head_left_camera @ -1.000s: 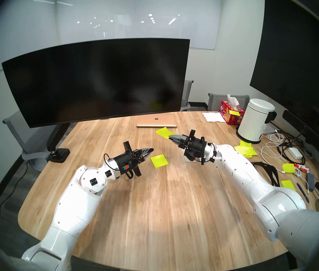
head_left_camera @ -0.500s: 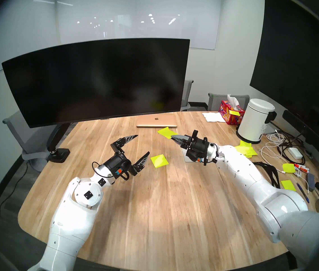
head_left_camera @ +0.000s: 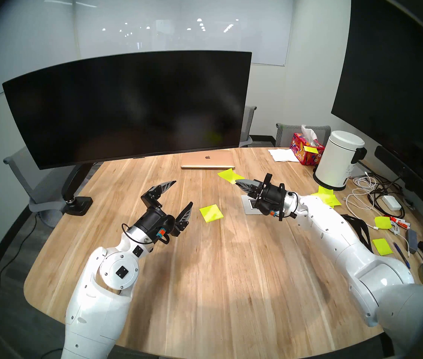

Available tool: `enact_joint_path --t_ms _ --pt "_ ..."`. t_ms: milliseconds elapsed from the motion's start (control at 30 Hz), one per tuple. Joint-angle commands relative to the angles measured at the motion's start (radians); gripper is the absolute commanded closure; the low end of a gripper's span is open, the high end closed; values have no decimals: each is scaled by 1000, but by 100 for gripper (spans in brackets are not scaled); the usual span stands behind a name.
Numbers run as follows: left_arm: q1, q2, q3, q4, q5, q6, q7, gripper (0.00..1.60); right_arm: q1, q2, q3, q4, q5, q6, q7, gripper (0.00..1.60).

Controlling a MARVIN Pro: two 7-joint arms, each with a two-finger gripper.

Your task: Peel one sticky note off the pad and stick it onto the monitor, then press it flat

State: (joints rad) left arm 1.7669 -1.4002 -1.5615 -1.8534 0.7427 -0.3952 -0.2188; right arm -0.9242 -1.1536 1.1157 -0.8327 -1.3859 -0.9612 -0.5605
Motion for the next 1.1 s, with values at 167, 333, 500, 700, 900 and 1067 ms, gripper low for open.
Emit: enact_joint_path --t_ms 167,333,500,700,900,1067 --pt "30 -31 12 -59 37 39 30 0 77 50 21 62 81 1 24 160" --pt "33 -33 14 -62 45 46 34 0 109 49 11 91 43 1 15 160" --pt "34 -34 15 -64 49 51 36 0 124 20 4 114 36 1 4 160" --pt "34 -34 16 -64 52 54 38 0 124 9 -4 102 5 23 -35 160" --pt "35 -35 16 -65 52 53 39 0 89 29 0 73 -40 77 -110 160" --pt "35 -35 15 -65 51 52 39 0 66 39 23 73 -44 104 -159 160"
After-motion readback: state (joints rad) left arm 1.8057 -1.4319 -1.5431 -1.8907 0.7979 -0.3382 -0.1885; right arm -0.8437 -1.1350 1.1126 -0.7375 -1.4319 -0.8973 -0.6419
